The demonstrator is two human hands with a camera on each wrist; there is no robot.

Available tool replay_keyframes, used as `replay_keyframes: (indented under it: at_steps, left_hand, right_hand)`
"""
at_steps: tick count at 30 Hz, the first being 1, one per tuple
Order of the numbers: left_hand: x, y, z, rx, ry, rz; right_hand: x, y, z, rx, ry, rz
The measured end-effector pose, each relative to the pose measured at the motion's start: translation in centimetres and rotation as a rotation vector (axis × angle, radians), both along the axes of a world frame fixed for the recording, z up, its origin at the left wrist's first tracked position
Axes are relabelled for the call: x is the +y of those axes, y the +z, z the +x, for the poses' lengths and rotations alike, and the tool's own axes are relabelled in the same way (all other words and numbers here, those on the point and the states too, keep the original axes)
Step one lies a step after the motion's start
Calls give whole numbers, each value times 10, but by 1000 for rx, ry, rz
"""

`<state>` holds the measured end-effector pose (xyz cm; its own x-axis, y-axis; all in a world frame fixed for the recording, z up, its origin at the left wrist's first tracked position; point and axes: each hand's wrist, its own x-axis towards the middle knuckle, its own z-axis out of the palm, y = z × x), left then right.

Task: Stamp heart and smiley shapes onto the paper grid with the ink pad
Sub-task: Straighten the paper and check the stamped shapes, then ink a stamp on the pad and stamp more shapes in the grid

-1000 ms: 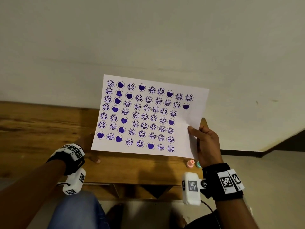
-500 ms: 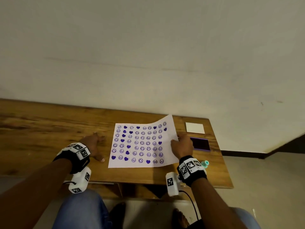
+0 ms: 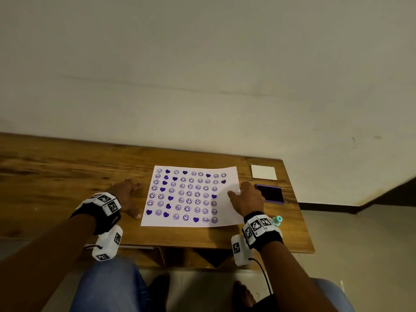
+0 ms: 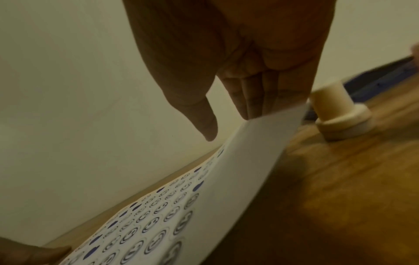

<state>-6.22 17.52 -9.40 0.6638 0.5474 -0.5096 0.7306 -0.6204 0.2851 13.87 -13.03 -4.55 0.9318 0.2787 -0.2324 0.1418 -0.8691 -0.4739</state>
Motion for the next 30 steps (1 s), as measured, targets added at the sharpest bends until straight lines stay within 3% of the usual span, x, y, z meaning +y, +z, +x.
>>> replay_keyframes:
  at_steps: [4, 11, 15, 22, 27, 30]
  left_hand:
    - [-3, 3, 1, 22, -8, 25]
    - [-10, 13, 0, 40, -38, 32]
    - [-21, 23, 6, 27, -63, 79]
    - [-80, 51, 44, -270, -116, 87]
    - [-151, 48, 74, -466, -134, -82]
    - [-187, 39, 87, -551, -187, -182]
  right_hand:
    - [-9, 3, 0, -83, 36, -58]
    - [-46, 17, 16, -46, -64, 47]
    - [-70, 27, 27, -113, -72, 43]
    - [-78, 14, 28, -80, 69, -134]
    - [-69, -4, 26, -82, 94, -169]
    - [-70, -6, 30, -49, 68, -94]
